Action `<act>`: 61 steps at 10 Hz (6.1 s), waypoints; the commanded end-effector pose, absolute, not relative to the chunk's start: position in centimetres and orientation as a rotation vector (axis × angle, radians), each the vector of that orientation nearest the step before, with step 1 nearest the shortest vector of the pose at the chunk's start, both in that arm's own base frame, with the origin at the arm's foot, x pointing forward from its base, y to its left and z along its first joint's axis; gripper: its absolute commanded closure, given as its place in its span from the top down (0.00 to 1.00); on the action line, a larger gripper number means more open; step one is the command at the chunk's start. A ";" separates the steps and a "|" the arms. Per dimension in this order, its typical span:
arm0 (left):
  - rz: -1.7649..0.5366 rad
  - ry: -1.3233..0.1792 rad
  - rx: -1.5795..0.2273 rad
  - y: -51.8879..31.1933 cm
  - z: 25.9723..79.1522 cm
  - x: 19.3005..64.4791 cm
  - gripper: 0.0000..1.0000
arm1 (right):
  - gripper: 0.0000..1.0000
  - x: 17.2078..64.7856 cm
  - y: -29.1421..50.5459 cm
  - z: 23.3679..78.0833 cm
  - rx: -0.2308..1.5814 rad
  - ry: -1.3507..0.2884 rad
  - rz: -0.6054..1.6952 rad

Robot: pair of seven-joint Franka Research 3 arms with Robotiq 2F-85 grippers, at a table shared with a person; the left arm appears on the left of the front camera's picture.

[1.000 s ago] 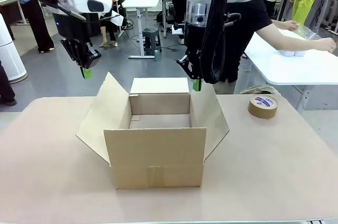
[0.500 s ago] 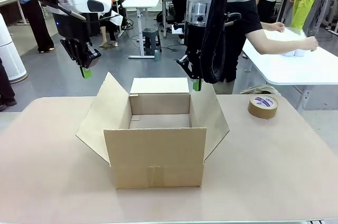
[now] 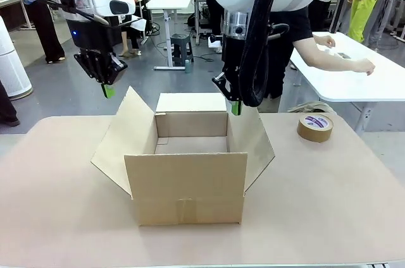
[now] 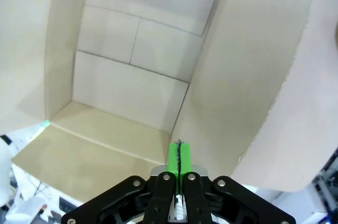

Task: Wrap the clocks to prevent damage.
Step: Open the side flaps of the Package Box, then once the human has placed the objects inside and stepped back, release both hands from the side flaps of the Package Box.

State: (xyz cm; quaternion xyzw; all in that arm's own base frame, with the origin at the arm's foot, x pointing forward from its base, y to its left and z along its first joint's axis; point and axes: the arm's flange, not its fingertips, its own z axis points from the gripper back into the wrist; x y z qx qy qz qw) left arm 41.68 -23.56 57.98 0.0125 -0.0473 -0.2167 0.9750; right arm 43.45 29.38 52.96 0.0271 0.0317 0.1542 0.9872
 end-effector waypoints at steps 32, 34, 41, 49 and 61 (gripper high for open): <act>-0.190 0.124 -0.020 -22.4 40.4 47.9 0.00 | 0.01 45.7 20.6 38.5 0.029 0.122 0.073; -0.190 0.124 -0.020 -22.4 40.4 47.9 0.00 | 0.01 45.7 20.6 38.5 0.029 0.122 0.073; -0.190 0.124 -0.020 -22.4 40.4 47.9 0.00 | 0.01 45.7 20.6 38.5 0.029 0.122 0.073; -0.190 0.124 -0.020 -22.4 40.4 47.9 0.00 | 0.01 45.7 20.6 38.5 0.029 0.122 0.073; -0.190 0.124 -0.020 -22.4 40.4 47.9 0.00 | 0.01 45.7 20.6 38.5 0.029 0.122 0.073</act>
